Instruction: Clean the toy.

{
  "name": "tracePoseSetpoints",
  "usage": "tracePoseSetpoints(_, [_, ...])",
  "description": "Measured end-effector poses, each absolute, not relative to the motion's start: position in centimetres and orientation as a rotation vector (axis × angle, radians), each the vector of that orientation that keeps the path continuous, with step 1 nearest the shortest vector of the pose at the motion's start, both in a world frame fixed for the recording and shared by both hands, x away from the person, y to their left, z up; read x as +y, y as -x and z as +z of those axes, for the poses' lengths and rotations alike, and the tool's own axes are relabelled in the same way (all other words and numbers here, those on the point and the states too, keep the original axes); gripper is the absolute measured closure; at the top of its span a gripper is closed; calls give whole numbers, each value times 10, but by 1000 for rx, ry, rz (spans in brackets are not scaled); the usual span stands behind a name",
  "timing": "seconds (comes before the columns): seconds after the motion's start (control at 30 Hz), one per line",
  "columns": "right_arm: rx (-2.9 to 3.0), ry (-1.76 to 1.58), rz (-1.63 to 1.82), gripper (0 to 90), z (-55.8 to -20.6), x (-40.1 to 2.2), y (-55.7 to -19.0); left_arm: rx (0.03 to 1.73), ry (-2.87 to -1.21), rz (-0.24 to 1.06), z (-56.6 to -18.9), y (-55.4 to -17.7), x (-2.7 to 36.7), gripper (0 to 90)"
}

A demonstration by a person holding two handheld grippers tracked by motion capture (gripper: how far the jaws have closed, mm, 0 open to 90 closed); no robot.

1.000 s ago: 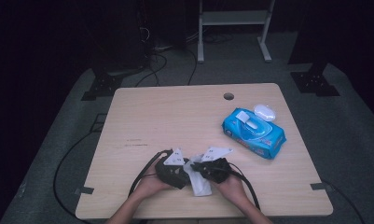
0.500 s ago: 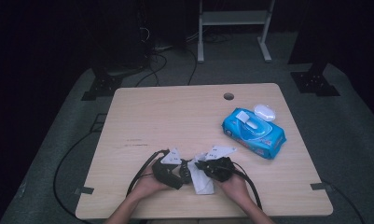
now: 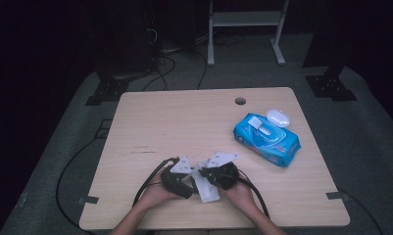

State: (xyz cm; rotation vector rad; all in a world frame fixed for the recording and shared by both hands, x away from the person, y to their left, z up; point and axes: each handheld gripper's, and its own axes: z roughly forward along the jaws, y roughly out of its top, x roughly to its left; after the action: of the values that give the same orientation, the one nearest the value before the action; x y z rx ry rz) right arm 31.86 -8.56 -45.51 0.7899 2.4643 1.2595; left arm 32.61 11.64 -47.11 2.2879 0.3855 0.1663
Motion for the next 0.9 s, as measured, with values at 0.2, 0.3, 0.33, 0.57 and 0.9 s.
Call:
tracePoseSetpoints(0.2, [2471,-759,1227,870,-455,-74,-317,388,-2286,164,-472,-326,115,270])
tracePoseSetpoints(0.3, [2472,-757,1188,871,-452,-76,-319,381,-2296,181,-471,-325,115,270])
tracePoseSetpoints(0.33, [2459,-772,1180,871,-451,-81,-321,380,-2295,184,-471,-325,115,270])
tracePoseSetpoints(0.57, [2419,-858,1201,870,-453,-99,-323,382,-2293,182,-472,-325,115,270])
tracePoseSetpoints(0.9, [2428,-810,1170,870,-452,-81,-328,379,-2299,199,-473,-324,114,268])
